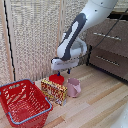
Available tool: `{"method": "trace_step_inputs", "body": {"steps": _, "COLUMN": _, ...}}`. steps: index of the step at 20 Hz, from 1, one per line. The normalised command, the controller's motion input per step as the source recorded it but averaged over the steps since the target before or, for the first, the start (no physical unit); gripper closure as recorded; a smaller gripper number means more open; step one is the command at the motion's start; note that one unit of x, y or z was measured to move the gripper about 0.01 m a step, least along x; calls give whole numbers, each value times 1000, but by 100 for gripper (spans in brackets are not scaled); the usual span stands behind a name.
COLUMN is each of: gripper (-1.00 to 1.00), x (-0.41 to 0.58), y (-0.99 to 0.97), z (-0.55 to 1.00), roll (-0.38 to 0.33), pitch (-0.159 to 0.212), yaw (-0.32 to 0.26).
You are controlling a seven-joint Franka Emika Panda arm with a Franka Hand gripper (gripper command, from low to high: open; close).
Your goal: Move your gripper in the direction of the red bowl and clutch it softly. Cautiously raise the red bowl up from the surface. Hover the red bowl above the basket and gently bring it down inside. Let go of the gripper's grasp when the red bowl is within the basket.
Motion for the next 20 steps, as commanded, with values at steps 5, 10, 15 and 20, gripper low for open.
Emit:
{"method": "trace_step_inputs", "body": {"steps": 5, "gripper": -100, "x": 492, "y": -7, "z": -230, "roll": 0, "pitch": 27, "yaw": 0}}
{"method": "trace_step_inputs", "body": {"steps": 10, "gripper": -100, "x": 330, "y": -80, "z": -211, "roll": 0, "pitch": 69, "yaw": 0}}
{"method": "trace_step_inputs", "body": {"steps": 15, "gripper": 100, "x": 93, "y": -1, "z": -54, "roll": 0, "pitch": 65, "yaw": 0}}
{"method": "trace_step_inputs", "body": {"steps": 20, "gripper": 100, "x": 5, "y": 0, "z": -16, "roll": -1, "pitch": 18, "yaw": 0}}
